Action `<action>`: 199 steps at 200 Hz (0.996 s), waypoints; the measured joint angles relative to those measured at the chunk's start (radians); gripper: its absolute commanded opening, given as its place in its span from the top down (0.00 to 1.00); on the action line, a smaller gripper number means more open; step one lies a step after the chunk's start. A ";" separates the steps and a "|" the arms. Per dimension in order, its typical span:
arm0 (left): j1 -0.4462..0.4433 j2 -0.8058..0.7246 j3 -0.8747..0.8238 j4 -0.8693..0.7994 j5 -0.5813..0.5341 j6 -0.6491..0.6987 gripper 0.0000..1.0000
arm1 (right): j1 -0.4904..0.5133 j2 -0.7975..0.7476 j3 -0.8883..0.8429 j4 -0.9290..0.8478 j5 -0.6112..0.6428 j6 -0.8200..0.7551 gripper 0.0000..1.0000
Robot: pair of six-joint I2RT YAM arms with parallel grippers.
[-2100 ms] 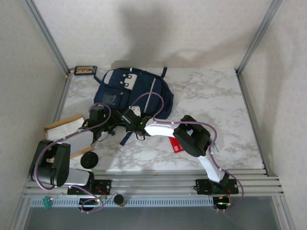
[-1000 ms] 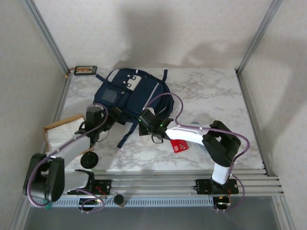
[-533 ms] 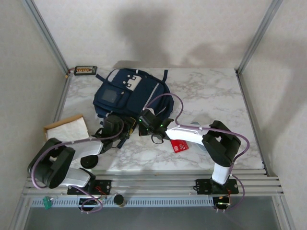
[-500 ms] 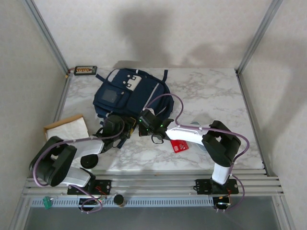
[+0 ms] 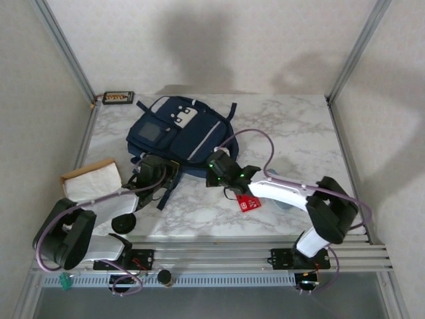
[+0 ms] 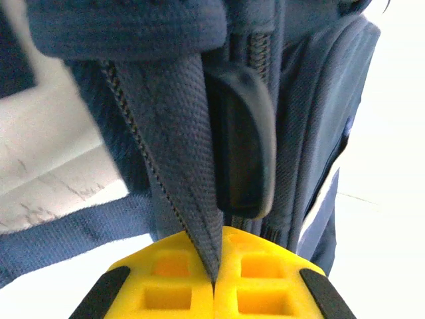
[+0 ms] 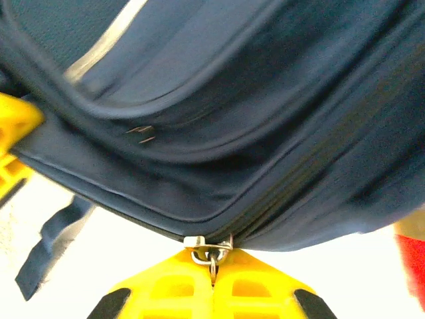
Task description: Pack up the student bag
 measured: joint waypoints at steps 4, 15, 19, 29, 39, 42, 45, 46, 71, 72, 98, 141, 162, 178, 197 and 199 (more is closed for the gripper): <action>0.011 -0.010 0.001 -0.013 0.005 0.017 1.00 | -0.013 -0.017 -0.009 -0.003 -0.005 -0.003 1.00; 0.049 -0.036 0.008 -0.061 0.031 0.074 1.00 | -0.047 -0.056 -0.035 -0.005 -0.031 -0.013 1.00; 0.059 -0.041 0.011 -0.076 0.041 0.088 1.00 | -0.062 -0.069 -0.046 -0.004 -0.048 -0.018 1.00; 0.091 -0.053 0.016 -0.111 0.058 0.137 1.00 | -0.104 -0.100 -0.072 -0.007 -0.072 -0.029 1.00; 0.130 -0.061 0.018 -0.146 0.075 0.187 1.00 | -0.138 -0.121 -0.088 -0.018 -0.084 -0.042 1.00; 0.143 -0.062 0.021 -0.158 0.075 0.205 1.00 | -0.146 -0.126 -0.089 -0.024 -0.084 -0.045 1.00; 0.155 -0.062 0.024 -0.174 0.077 0.217 1.00 | -0.152 -0.129 -0.089 -0.031 -0.085 -0.050 1.00; 0.161 -0.062 0.026 -0.181 0.077 0.227 1.00 | -0.155 -0.130 -0.089 -0.031 -0.084 -0.051 1.00; 0.281 -0.035 0.085 -0.287 0.050 0.366 1.00 | -0.163 -0.120 -0.070 -0.080 -0.064 -0.091 1.00; 0.283 -0.035 0.087 -0.288 0.049 0.369 1.00 | -0.162 -0.119 -0.069 -0.081 -0.063 -0.092 1.00; 0.310 -0.042 0.102 -0.296 0.048 0.439 0.95 | -0.109 -0.061 -0.021 -0.090 -0.083 -0.129 1.00; 0.311 -0.048 0.106 -0.321 0.056 0.476 0.89 | -0.068 0.011 0.044 -0.068 -0.187 -0.239 0.79; 0.315 -0.052 0.107 -0.332 0.051 0.486 0.93 | -0.067 0.045 0.057 -0.046 -0.224 -0.302 0.64; 0.314 -0.058 0.109 -0.342 0.046 0.496 0.99 | -0.089 0.044 0.031 -0.004 -0.288 -0.351 0.53; 0.315 -0.058 0.124 -0.365 0.044 0.502 1.00 | -0.108 0.045 0.001 0.040 -0.352 -0.391 0.45; 0.315 -0.058 0.126 -0.366 0.044 0.503 1.00 | -0.109 0.045 -0.001 0.045 -0.359 -0.399 0.45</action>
